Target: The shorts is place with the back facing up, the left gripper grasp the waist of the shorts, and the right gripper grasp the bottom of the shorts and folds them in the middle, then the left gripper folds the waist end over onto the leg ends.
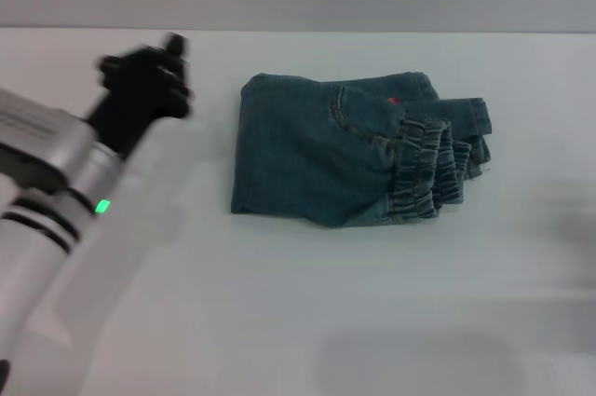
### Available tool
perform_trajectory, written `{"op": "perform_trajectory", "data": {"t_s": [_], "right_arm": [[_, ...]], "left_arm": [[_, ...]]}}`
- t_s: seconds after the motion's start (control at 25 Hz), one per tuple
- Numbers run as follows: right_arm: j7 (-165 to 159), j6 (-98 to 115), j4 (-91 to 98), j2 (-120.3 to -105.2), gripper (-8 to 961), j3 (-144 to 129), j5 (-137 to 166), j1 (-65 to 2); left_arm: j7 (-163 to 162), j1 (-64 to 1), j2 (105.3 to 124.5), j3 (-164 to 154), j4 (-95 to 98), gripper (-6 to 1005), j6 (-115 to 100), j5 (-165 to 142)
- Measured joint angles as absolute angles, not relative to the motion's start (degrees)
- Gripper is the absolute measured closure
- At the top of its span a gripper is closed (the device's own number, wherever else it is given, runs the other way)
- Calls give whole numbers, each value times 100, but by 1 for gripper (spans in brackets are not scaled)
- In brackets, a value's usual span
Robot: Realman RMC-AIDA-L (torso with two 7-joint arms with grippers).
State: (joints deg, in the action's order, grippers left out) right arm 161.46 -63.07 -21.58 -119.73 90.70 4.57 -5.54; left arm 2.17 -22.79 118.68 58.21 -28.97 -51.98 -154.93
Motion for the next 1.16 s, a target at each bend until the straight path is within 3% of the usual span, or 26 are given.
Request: {"op": "perform_trajectory", "data": {"t_s": [0.28,0.36,0.6,0.8,1.04,1.16], "right_arm": [[16514,-7071,-1446,-11946,813,9215,-739,-522],[16514,-7109,-1355,-11938,797,9190,-776,-456],[16520,-7274,-1090,-11968,557,9086,-764,-399],[16528,-8089,-796,-11991,362,9121,-800,-371],[16528,-8302,-734,-11988,362,9126,-808,-355],[16528,-8306,-690,-11981,362,9102,-810,-391]], "left_arm": [[-11,-2101,11859,6396,-2307,867,-5868,-14938],[-80,-2037,11866,6398,-2195,809,-5951,-14897],[-214,-2022,11882,6281,-1961,637,-5986,-14890],[-219,-1953,11882,6167,-1939,425,-6070,-14886],[-221,-1827,11881,6098,-1952,191,-6370,-14885],[-223,-1807,11878,6113,-1946,191,-6442,-14883]]}}
